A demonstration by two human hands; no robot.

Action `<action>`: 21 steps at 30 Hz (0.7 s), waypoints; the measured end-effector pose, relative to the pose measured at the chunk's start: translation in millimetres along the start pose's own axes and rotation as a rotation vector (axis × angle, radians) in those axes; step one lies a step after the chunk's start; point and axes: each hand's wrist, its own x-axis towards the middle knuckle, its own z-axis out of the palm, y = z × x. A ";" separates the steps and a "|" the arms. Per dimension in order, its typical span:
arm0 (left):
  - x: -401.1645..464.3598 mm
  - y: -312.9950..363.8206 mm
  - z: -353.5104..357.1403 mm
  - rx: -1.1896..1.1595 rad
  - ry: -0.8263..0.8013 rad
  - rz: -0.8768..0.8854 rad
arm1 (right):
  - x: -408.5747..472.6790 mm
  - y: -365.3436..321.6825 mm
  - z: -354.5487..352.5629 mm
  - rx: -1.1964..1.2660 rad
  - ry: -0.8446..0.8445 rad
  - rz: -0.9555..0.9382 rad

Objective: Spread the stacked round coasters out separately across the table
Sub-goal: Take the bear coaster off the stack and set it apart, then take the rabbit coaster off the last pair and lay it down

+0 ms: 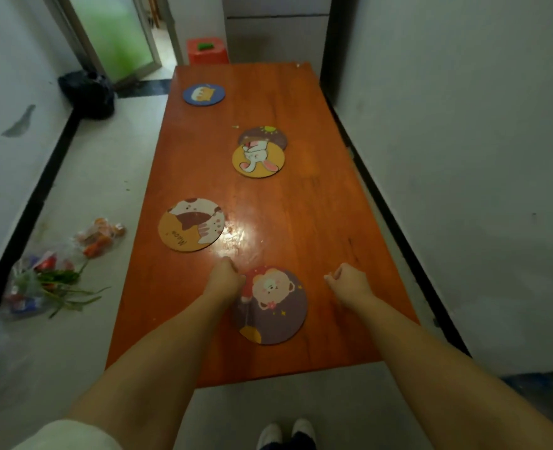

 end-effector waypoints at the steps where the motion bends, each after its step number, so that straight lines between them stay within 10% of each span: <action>1: 0.3 11.2 -0.9 -0.018 -0.001 0.031 | 0.2 2.2 -11.6 0.010 0.023 0.000; 12: -6.5 175.6 52.2 -0.079 -0.068 0.351 | 24.7 51.6 -144.7 0.083 0.224 -0.016; 21: -3.9 294.4 157.2 -0.190 0.058 0.252 | 118.5 132.6 -263.0 0.060 0.183 -0.123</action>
